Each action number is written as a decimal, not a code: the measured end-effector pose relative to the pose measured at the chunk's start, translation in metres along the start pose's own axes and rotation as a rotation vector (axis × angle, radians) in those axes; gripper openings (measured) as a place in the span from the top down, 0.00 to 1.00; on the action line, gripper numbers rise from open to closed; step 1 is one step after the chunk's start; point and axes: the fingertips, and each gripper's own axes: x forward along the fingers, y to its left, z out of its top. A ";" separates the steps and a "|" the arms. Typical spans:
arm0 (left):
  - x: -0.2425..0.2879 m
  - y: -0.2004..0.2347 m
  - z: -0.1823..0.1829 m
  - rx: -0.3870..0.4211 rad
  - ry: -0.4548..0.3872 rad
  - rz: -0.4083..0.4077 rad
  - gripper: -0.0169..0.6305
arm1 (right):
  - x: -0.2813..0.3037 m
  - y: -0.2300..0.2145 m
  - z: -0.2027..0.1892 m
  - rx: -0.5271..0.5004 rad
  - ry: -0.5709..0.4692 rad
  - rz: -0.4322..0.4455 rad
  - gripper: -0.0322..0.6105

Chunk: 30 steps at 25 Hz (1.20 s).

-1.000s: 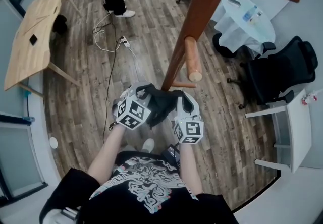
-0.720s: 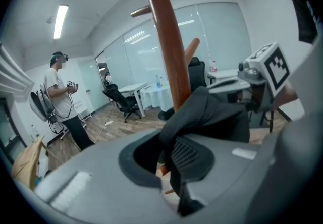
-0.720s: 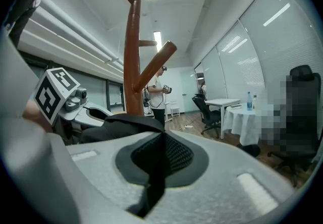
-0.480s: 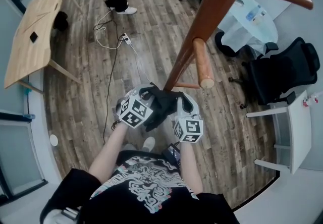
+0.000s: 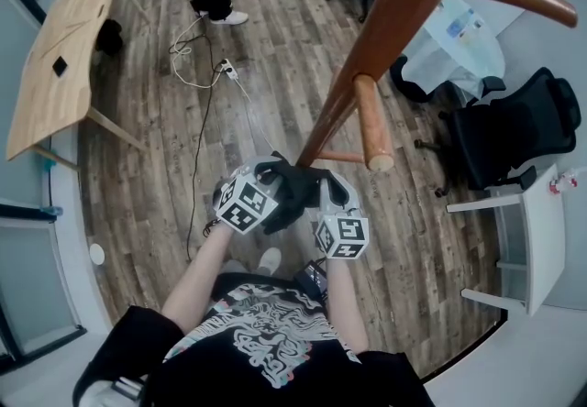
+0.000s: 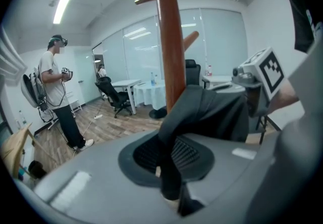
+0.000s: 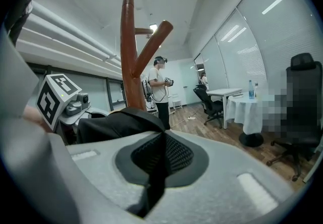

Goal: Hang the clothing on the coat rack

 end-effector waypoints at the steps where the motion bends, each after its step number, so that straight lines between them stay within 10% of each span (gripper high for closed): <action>1: 0.001 -0.001 0.000 0.000 -0.002 0.000 0.94 | 0.000 0.000 -0.001 0.003 0.004 0.002 0.95; 30: -0.014 -0.024 -0.013 -0.058 0.032 -0.032 0.86 | -0.025 0.012 -0.019 0.063 0.066 0.021 0.87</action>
